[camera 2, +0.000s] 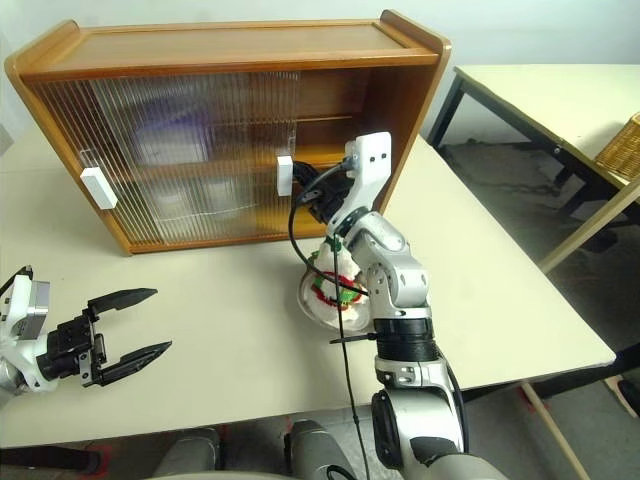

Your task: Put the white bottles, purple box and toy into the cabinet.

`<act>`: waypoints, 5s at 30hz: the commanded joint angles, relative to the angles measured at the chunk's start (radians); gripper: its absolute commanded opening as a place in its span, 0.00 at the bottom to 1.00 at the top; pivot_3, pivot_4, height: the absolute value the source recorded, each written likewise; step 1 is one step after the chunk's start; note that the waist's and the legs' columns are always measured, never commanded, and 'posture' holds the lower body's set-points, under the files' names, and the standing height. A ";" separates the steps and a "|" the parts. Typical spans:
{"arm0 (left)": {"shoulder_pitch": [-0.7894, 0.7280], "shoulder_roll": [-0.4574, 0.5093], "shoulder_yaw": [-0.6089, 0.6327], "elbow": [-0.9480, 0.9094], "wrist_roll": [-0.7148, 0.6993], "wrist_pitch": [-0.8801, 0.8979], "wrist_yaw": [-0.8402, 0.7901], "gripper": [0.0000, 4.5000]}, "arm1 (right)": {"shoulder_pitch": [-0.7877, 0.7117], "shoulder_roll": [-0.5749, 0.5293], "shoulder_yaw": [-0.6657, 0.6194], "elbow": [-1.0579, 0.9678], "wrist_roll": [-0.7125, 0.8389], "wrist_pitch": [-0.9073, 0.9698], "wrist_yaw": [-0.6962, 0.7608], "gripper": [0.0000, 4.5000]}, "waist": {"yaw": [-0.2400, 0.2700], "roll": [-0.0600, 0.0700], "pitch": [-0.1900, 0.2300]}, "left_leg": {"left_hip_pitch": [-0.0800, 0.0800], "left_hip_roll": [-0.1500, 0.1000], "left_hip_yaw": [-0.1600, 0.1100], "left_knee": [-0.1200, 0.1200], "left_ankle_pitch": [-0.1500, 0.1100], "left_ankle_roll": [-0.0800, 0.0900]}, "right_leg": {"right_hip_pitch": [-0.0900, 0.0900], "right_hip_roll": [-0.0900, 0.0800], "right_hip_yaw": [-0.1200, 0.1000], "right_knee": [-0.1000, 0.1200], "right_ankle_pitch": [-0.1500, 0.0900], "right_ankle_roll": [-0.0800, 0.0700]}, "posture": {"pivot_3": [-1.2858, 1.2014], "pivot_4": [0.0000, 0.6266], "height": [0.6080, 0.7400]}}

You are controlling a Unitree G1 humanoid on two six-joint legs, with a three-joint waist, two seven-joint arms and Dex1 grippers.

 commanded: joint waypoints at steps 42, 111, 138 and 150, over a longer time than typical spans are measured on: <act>0.004 0.004 -0.001 0.004 -0.001 0.009 0.016 1.00 | 0.001 -0.172 -0.044 -0.047 0.066 0.154 0.098 0.37 | 0.018 -0.001 0.000 | -0.002 -0.001 0.000 -0.001 0.000 -0.002 | -0.001 -0.001 0.000 0.000 -0.003 -0.005 | 0.53 0.08 1.00; -0.027 0.019 -0.008 0.024 -0.005 0.012 -0.012 1.00 | 0.046 -0.527 0.078 -0.137 0.169 0.704 0.310 0.00 | 0.015 -0.003 -0.001 | 0.000 -0.007 0.002 0.001 0.006 -0.007 | 0.002 0.002 0.001 0.004 -0.007 0.006 | 0.52 0.07 1.00; -0.095 0.002 -0.031 0.041 -0.025 0.013 -0.030 1.00 | -0.239 -0.555 -0.057 -0.020 0.247 0.660 0.348 0.00 | 0.007 -0.004 -0.004 | 0.001 -0.005 0.003 0.005 0.006 -0.008 | 0.002 0.014 0.002 0.010 -0.007 0.008 | 0.51 0.03 1.00; -0.075 0.006 -0.024 0.033 -0.021 0.012 -0.022 1.00 | -0.391 -0.438 -0.060 0.207 0.107 0.317 0.285 0.00 | 0.003 -0.002 -0.004 | 0.001 0.004 -0.004 0.004 0.006 -0.007 | -0.001 0.018 0.001 0.015 0.001 0.001 | 0.52 0.03 1.00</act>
